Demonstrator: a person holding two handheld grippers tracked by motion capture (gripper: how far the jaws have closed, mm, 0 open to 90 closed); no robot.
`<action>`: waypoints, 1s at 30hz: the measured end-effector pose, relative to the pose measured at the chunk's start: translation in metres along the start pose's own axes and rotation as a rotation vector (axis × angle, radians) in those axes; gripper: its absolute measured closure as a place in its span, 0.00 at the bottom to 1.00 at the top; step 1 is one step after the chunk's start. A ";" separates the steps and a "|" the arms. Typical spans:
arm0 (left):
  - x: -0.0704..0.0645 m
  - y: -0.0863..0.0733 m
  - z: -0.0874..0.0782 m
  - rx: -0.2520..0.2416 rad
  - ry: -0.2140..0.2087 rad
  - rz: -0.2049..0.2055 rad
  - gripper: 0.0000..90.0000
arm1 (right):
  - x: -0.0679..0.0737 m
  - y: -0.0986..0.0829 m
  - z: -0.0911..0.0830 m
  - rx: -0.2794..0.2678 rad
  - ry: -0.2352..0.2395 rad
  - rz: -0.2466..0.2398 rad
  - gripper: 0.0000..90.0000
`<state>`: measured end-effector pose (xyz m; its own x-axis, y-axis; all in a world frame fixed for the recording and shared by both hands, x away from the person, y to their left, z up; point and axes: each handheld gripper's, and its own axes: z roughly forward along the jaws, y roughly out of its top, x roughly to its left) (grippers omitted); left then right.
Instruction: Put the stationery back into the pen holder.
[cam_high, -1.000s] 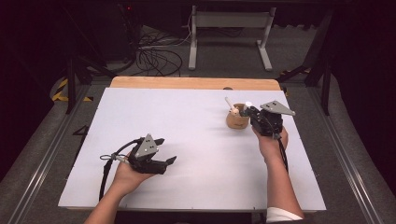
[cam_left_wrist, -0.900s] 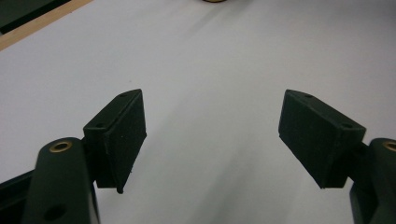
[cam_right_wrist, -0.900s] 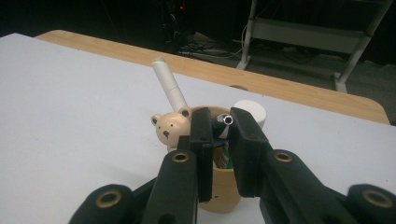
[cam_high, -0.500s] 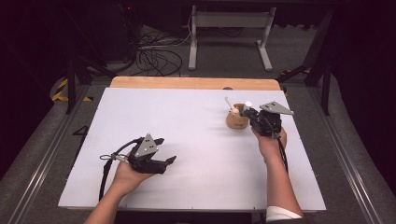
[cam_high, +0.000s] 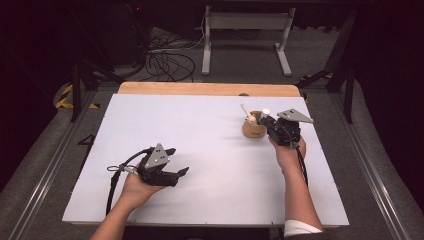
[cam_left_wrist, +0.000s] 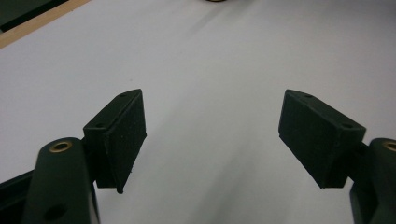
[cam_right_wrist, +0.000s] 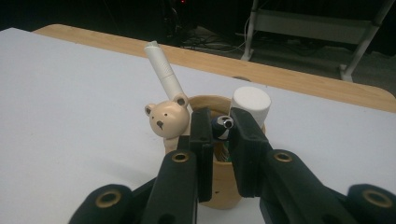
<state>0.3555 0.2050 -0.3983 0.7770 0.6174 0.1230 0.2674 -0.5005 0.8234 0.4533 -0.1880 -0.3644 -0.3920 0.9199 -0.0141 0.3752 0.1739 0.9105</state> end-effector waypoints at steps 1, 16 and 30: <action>0.000 0.000 0.000 0.001 0.000 0.000 0.27 | 0.000 0.000 0.000 -0.001 0.000 0.001 0.90; -0.001 0.000 0.001 0.005 -0.002 -0.002 0.27 | 0.000 -0.001 0.004 -0.010 -0.003 0.004 0.90; 0.000 -0.001 0.002 0.008 -0.002 -0.004 0.27 | 0.002 0.001 0.010 -0.036 -0.007 0.013 0.89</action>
<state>0.3561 0.2043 -0.3998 0.7770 0.6183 0.1183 0.2754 -0.5028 0.8194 0.4615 -0.1827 -0.3681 -0.3816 0.9243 -0.0046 0.3499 0.1491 0.9248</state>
